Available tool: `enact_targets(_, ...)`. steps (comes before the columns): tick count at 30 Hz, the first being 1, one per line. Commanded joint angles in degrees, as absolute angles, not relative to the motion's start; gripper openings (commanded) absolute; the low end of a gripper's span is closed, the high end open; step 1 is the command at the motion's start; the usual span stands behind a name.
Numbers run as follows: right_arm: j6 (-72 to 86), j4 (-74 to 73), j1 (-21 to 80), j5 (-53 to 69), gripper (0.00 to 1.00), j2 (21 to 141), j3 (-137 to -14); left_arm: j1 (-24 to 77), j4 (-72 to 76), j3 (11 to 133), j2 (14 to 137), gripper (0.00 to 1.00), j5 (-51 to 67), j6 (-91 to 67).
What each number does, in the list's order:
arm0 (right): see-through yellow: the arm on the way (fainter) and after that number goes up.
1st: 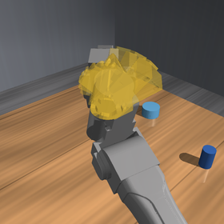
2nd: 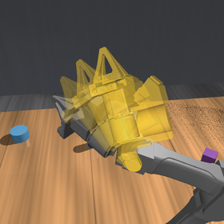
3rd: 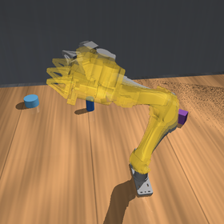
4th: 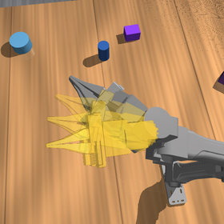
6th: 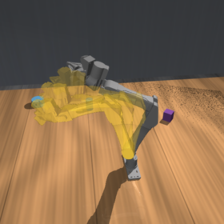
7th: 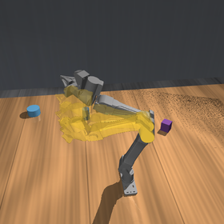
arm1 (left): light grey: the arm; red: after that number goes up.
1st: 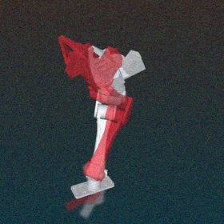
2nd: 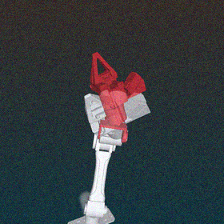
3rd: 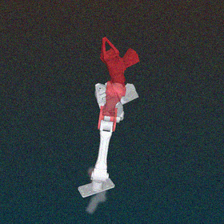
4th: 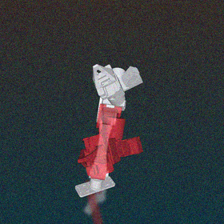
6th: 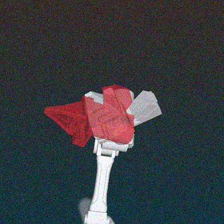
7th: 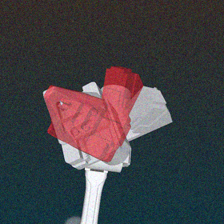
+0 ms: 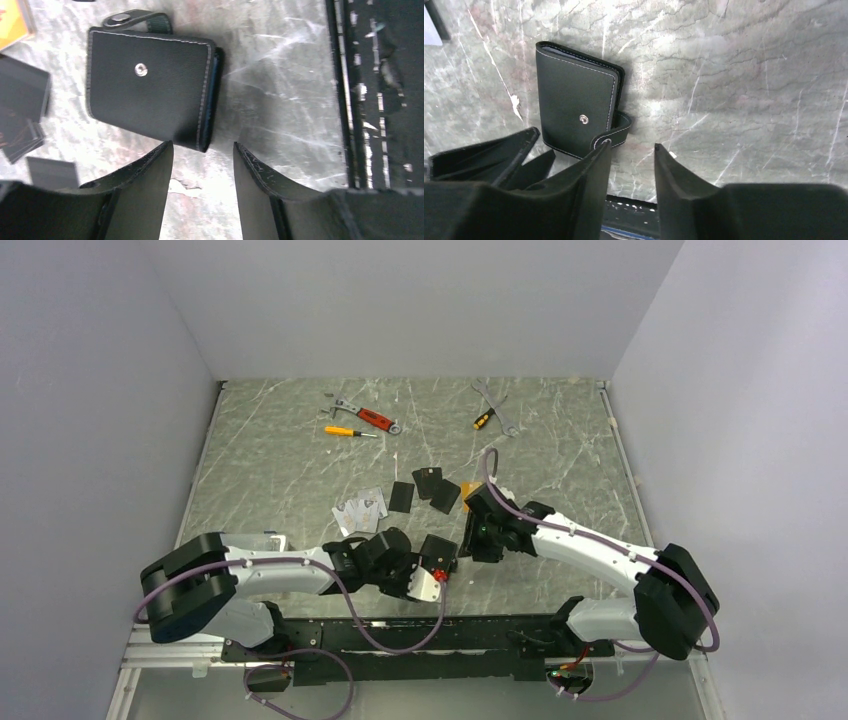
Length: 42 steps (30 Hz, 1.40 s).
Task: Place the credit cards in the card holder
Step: Close the card holder at the center of the board.
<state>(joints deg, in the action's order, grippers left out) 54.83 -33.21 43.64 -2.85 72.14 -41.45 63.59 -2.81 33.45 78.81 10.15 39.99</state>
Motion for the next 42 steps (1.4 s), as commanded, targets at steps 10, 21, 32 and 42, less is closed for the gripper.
enact_targets(10, 57.59, -33.10, 42.98, 2.41, 0.52, 75.54, -47.19, 67.02, 0.16, 35.24, 76.06, 0.51, 6.53, 44.65)
enact_targets(21, 58.40, -34.30, 45.18, 2.65, 0.41, 81.31, -48.97, 67.60, 4.27, 33.37, 79.87, 0.52, 10.72, 48.58)
enact_targets(32, 58.51, -35.35, 45.53, 1.50, 0.23, 81.18, -47.63, 67.67, 4.33, 34.81, 83.98, 0.49, 11.00, 49.30)
enact_targets(42, 58.01, -36.56, 45.65, 0.58, 0.00, 80.55, -47.81, 67.68, 0.62, 35.73, 84.42, 0.33, 13.18, 49.41)
